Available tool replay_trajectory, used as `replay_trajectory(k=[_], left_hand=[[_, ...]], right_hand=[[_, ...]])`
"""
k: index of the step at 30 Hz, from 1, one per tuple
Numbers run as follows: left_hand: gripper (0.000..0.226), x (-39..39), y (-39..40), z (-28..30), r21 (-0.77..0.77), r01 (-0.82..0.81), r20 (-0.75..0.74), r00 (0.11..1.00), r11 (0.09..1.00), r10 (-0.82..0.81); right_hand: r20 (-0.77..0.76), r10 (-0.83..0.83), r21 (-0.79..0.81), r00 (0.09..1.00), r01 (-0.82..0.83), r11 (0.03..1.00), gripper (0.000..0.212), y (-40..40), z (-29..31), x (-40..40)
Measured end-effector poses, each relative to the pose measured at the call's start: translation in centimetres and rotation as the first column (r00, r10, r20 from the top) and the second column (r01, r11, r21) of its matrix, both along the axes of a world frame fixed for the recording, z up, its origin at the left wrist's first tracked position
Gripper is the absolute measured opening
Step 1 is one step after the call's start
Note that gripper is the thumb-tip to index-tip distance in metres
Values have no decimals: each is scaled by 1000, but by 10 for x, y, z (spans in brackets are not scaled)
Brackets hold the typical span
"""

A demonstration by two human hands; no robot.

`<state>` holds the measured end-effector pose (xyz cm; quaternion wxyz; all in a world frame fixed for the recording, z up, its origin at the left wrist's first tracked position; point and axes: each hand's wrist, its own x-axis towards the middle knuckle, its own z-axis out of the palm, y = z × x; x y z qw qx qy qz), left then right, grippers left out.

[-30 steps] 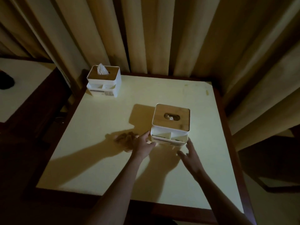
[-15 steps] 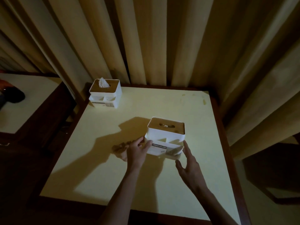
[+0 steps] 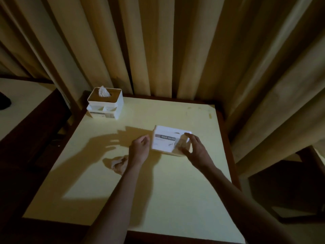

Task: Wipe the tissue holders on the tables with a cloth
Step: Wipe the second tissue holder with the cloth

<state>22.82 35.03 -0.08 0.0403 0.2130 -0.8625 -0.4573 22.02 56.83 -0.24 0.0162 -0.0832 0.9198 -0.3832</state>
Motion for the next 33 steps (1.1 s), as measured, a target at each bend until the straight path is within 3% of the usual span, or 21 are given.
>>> replay_trajectory(k=[2,6,9,12,14,16,20,24,26,28,33], left_hand=[[27,9,-18,-15,-44,-88,-34,996,995,87],[41,45,-48,-53,-178,-267,91,954,947,286],[53,67,-63,-80,-104,-215,26,975,971,219],[42,80,-69,-98,-56,-133,-94,987,990,127],[32,86,-64,-95,-105,-118,-143,984,987,102],[38,86,-60,-100,-139,-148,-177,977,979,123],[45,81,-69,-126,-217,-113,-144,986,970,83],[37,76,-55,-120,-28,-113,-107,988,993,109],[36,71,-50,-127,-133,-125,-203,974,983,97],[31,68,-44,-134,-275,-104,-206,977,956,47],[50,73,-20,-136,-348,-181,-157,978,920,134]], right_hand=[[61,-15,8,998,15,1000,55,0,5,-14],[149,-23,-8,988,25,1000,54,2,13,-34],[161,-17,-4,987,18,1000,51,2,18,-40],[164,-3,-8,986,4,1000,45,1,20,-41],[158,4,-4,987,-4,1000,41,1,20,-42],[156,1,-7,988,0,1000,39,1,19,-41],[162,5,-11,987,-3,1000,37,1,19,-43],[160,0,-16,987,3,1000,38,2,21,-45],[149,7,2,989,-8,1000,39,1,23,-45],[156,10,3,988,-10,1000,38,2,21,-45],[153,9,-11,988,-8,1000,34,5,13,-46]])
